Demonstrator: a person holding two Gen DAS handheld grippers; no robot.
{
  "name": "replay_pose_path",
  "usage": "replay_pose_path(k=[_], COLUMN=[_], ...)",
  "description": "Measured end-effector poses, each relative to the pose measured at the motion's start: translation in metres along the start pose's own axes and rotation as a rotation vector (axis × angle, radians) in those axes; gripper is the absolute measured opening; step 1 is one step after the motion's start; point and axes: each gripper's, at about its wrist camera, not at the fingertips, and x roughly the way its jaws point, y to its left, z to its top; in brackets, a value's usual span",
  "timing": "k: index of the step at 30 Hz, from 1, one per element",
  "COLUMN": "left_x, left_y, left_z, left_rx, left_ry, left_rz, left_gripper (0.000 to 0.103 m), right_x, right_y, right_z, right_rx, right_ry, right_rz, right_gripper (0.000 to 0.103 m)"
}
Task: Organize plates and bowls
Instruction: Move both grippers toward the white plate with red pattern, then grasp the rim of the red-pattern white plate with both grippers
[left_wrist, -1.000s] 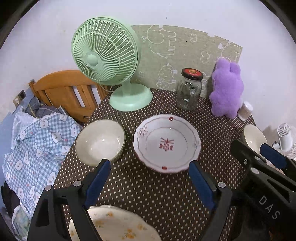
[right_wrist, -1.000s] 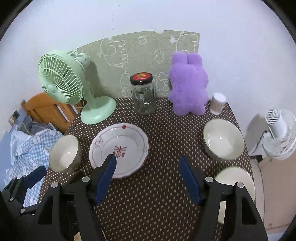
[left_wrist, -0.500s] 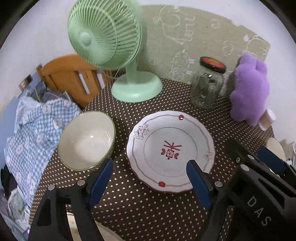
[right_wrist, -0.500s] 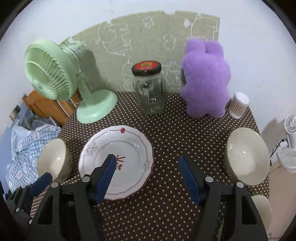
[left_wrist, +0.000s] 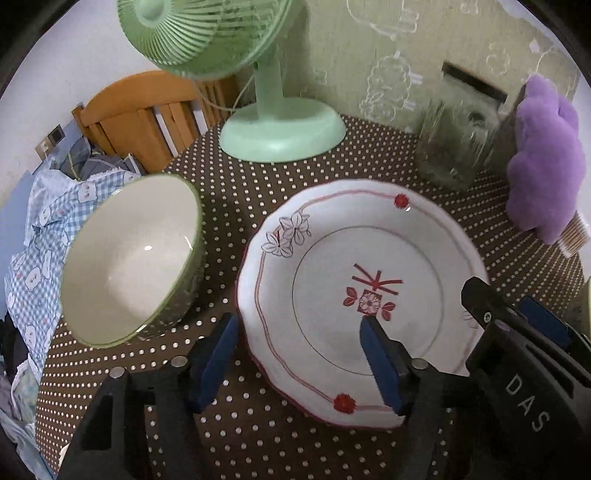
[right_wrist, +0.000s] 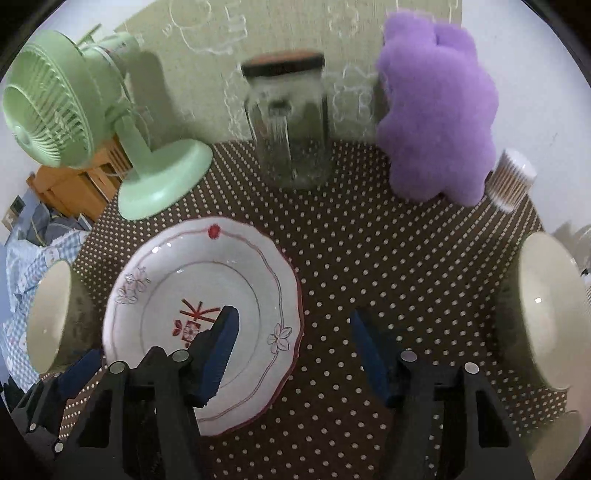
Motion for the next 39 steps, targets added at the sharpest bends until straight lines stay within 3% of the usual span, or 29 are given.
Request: replay_pose_path(k=[8, 12, 26, 32, 39], left_x=[0.016, 0.016, -0.004, -0.01, -0.005], left_y=[0.001, 0.002, -0.001, 0.003, 0.004], left_z=[-0.002, -0.003, -0.027, -0.04, -0.033], left_rx=[0.016, 0.022, 0.112, 0.16, 0.189], left_ry=[-0.008, -0.013, 0.045, 0.085, 0.054], left_rz=[0.022, 0.025, -0.029, -0.096, -0.058], left_gripper=[0.064, 0.063, 0.059, 0.059, 0.059], right_x=[0.03, 0.034, 0.008, -0.013, -0.025], right_y=[0.004, 0.012, 0.005, -0.006, -0.009], right_z=[-0.008, -0.009, -0.031, -0.054, -0.068], right_rx=[0.02, -0.001, -0.017, 0.005, 0.029], right_ry=[0.053, 0.053, 0.089, 0.114, 0.126], right_rz=[0.005, 0.011, -0.049, -0.034, -0.015], right_gripper=[0.048, 0.032, 0.032, 0.03, 0.029])
